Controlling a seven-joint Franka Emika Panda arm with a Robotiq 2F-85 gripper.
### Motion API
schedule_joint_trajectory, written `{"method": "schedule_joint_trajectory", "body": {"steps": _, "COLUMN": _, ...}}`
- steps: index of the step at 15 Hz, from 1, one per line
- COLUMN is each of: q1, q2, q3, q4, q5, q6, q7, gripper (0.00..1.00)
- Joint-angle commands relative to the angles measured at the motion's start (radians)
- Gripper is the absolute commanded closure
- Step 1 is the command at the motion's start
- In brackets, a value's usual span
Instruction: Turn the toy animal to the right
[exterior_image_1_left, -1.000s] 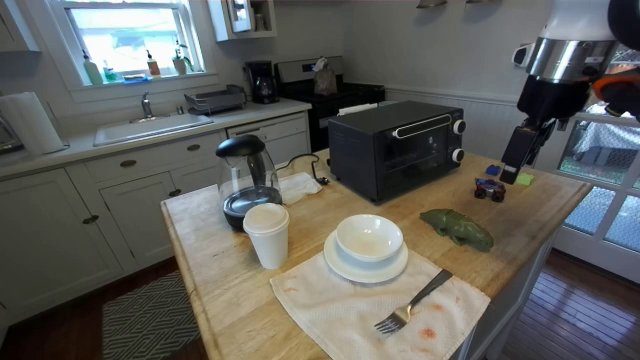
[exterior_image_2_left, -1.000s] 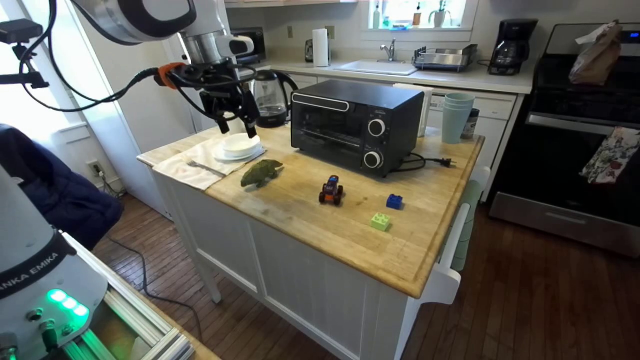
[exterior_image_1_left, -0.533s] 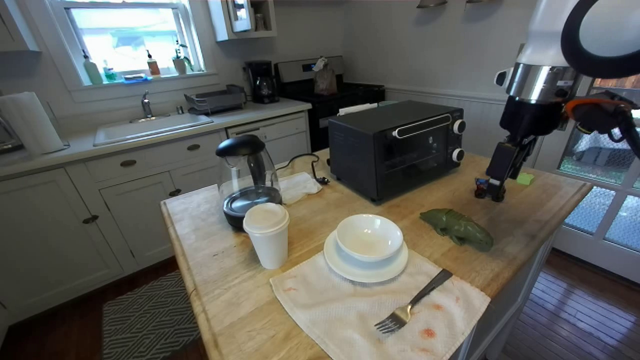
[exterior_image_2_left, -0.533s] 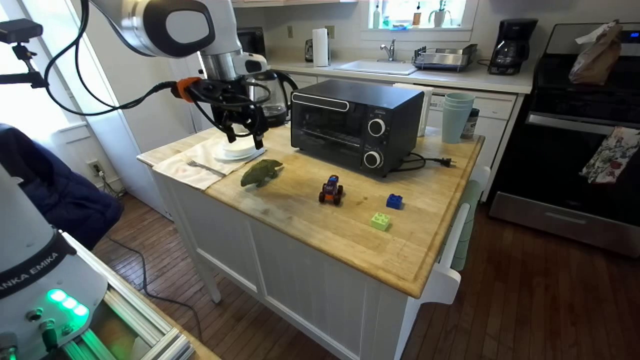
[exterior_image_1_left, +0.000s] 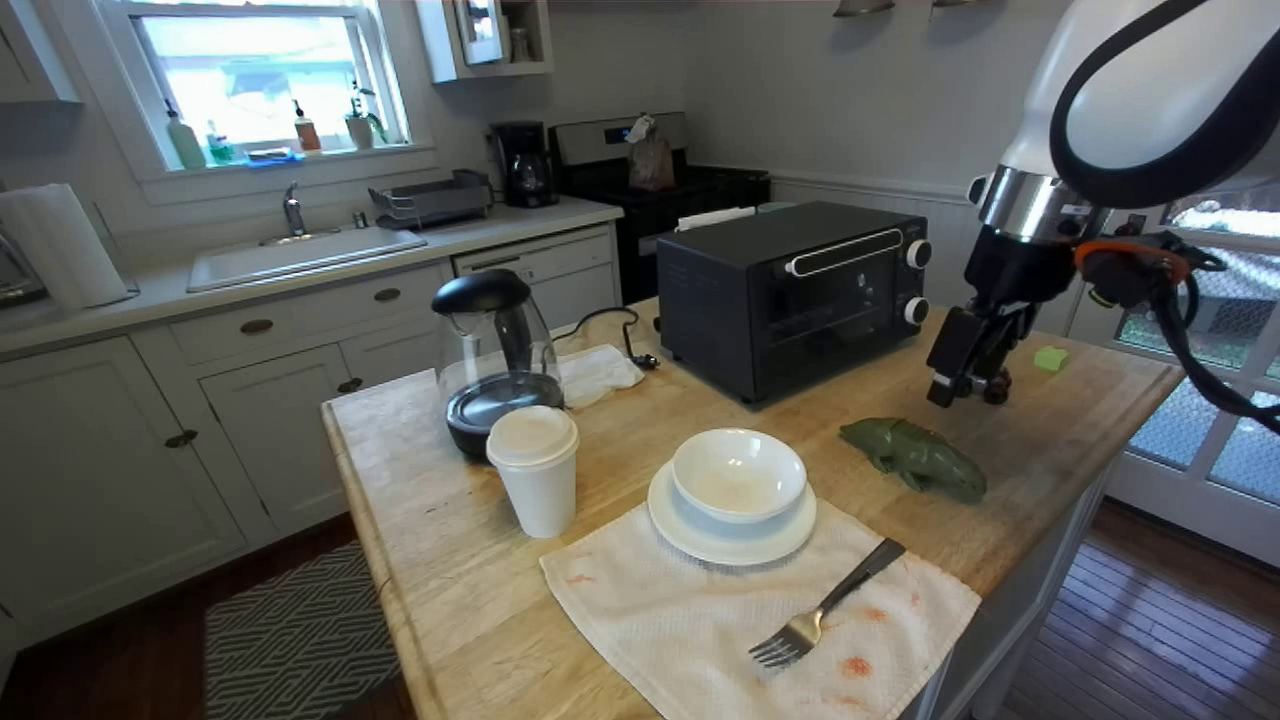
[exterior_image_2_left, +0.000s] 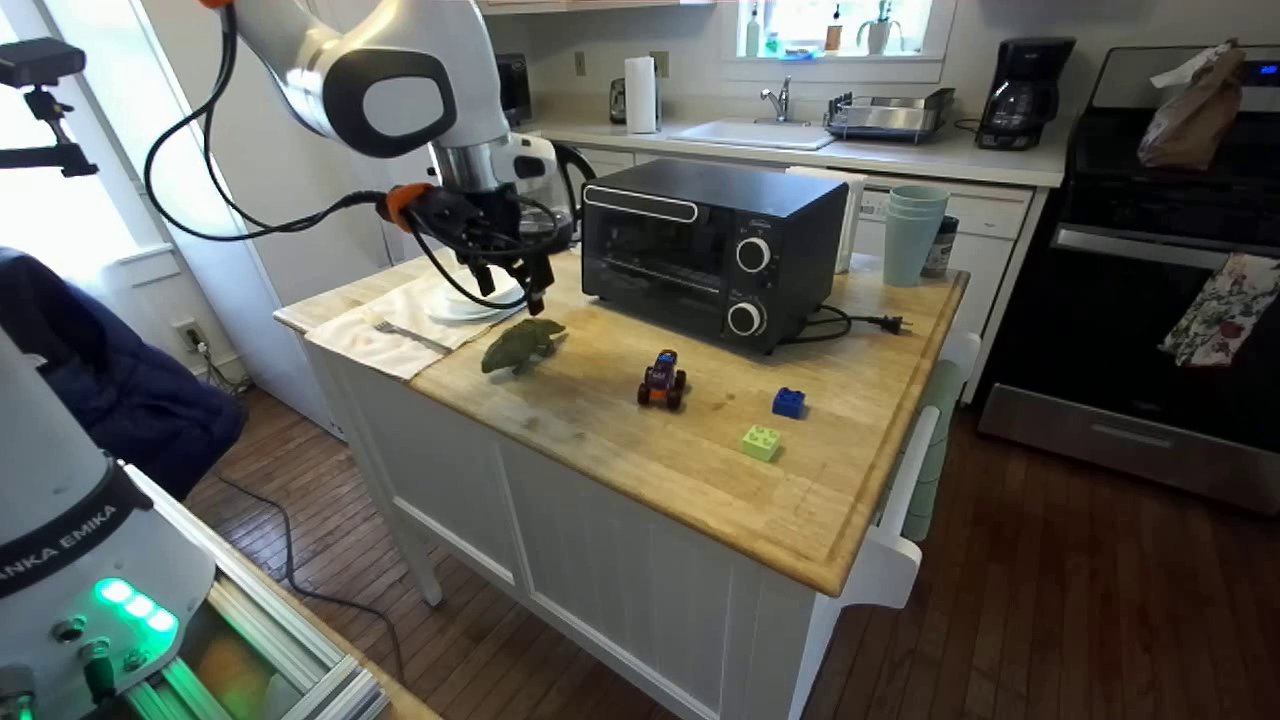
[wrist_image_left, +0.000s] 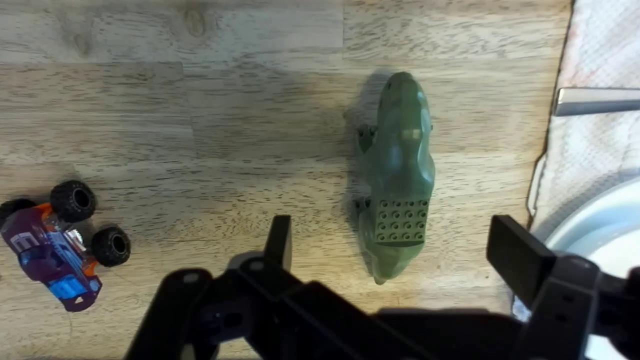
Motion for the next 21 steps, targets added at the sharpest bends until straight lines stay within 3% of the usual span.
{"method": "schedule_joint_trajectory", "body": {"steps": 1, "q1": 0.01, "q2": 0.077, "q3": 0.015, "q4": 0.044, "q5": 0.143, "q6": 0.056, "q7": -0.071, "gripper": 0.0}}
{"method": "schedule_joint_trajectory", "body": {"steps": 2, "q1": 0.005, "q2": 0.087, "q3": 0.021, "q4": 0.049, "q5": 0.169, "q6": 0.065, "q7": -0.09, "gripper": 0.0}}
{"method": "schedule_joint_trajectory", "body": {"steps": 3, "q1": -0.003, "q2": 0.044, "q3": 0.017, "q4": 0.019, "q5": 0.097, "q6": 0.039, "q7": -0.042, "gripper": 0.0}}
{"method": "schedule_joint_trajectory", "body": {"steps": 21, "q1": -0.008, "q2": 0.169, "q3": 0.051, "q4": 0.068, "q5": 0.127, "q6": 0.03, "q7": -0.03, "gripper": 0.0}}
